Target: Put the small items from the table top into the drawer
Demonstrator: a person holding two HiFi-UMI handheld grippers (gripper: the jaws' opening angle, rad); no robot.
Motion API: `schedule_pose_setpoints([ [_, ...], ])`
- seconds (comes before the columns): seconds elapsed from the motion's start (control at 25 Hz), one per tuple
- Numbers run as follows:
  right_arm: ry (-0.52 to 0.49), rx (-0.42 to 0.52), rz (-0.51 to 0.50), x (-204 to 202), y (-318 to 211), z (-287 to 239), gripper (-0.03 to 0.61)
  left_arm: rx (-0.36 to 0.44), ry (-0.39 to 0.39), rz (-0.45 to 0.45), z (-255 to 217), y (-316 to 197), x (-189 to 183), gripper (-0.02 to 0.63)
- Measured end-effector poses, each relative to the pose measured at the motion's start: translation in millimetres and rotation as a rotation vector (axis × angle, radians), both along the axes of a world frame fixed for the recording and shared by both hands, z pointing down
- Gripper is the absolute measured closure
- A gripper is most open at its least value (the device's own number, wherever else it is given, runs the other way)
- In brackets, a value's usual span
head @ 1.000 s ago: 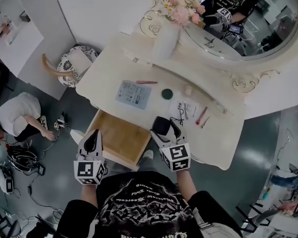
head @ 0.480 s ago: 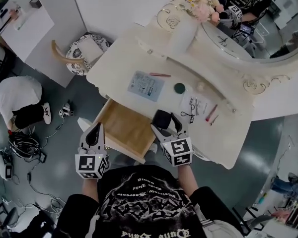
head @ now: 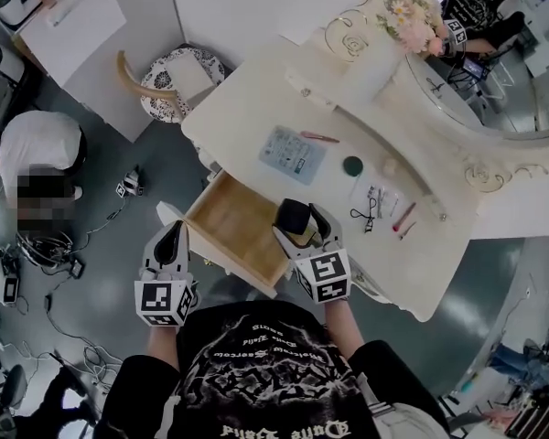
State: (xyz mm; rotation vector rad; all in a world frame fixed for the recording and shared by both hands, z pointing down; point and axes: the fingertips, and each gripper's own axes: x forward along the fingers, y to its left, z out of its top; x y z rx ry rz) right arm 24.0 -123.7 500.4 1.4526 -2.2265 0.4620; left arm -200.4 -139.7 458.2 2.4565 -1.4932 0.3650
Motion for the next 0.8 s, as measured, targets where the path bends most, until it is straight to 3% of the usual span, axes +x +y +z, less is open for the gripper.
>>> schedule_pose_setpoints([
  [0.28,-0.002,-0.011,-0.048,-22.2,-8.8,2.5,0.207,-0.014,0.002,-0.046,4.0,1.0,-21.8,0.598],
  [0.8,-0.029,-0.024,-0.086,-53.8,-16.9,12.7,0.209,-0.012,-0.002,-0.05,7.5,-4.7,-37.5,0.598],
])
